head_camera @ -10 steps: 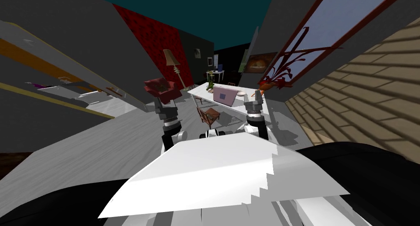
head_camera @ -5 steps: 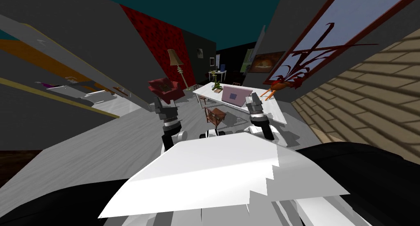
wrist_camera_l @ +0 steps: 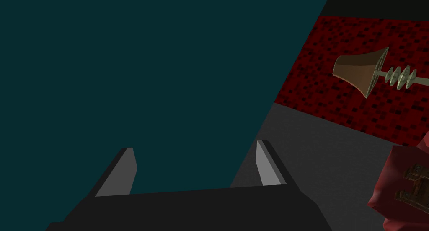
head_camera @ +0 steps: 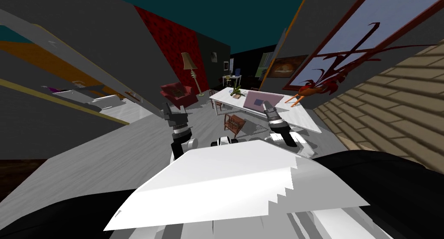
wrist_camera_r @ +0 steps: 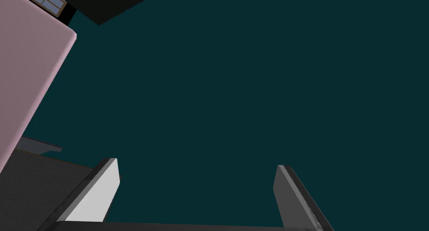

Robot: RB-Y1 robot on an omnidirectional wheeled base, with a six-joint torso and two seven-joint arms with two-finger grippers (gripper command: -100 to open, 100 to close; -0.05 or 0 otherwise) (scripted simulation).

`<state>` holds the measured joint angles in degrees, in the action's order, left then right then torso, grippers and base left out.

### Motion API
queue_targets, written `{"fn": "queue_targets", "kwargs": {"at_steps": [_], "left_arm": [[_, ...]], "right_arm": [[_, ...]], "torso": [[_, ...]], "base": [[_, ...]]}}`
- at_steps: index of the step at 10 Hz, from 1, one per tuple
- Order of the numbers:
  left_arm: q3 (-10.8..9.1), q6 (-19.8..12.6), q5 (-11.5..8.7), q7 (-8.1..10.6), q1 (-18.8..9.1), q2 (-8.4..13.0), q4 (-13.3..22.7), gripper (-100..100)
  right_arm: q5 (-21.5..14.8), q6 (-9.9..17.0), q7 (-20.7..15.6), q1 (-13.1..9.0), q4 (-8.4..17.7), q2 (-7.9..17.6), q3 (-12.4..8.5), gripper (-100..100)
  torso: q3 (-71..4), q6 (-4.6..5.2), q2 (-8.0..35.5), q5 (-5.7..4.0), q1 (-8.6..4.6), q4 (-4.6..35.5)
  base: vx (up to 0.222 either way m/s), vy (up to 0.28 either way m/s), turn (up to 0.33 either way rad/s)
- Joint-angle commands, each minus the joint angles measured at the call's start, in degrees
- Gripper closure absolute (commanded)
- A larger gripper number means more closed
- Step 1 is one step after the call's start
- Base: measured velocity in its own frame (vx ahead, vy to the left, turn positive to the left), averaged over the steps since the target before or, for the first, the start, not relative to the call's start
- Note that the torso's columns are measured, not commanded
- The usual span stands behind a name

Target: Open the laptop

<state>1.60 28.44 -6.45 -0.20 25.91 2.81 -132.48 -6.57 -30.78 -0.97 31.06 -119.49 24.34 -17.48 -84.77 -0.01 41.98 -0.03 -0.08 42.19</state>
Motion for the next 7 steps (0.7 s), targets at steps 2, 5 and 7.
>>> {"fn": "queue_targets", "kwargs": {"at_steps": [2,5,7], "left_arm": [[0.0,0.0,0.0,0.0,-0.01,0.0,0.0,0],[-0.01,0.0,0.0,0.0,-0.01,0.01,0.0,0],[0.0,0.0,0.0,0.0,0.0,0.0,0.0,0]], "right_arm": [[-3.85,2.2,-3.83,0.29,3.36,3.89,-3.34,-100],[-7.34,4.35,-7.13,0.62,5.91,6.62,-5.72,-100],[-10.96,6.92,-10.59,0.91,8.49,9.24,-7.94,-100]], "torso": [[0.33,0.02,0.52,0.02,-0.04,0.16],[0.14,0.0,0.23,0.02,-0.04,0.07],[0.15,0.01,0.23,0.05,0.12,0.08]], "base": [[0.066,0.241,-0.004],[0.117,0.241,-0.009],[0.133,0.261,-0.028]]}}
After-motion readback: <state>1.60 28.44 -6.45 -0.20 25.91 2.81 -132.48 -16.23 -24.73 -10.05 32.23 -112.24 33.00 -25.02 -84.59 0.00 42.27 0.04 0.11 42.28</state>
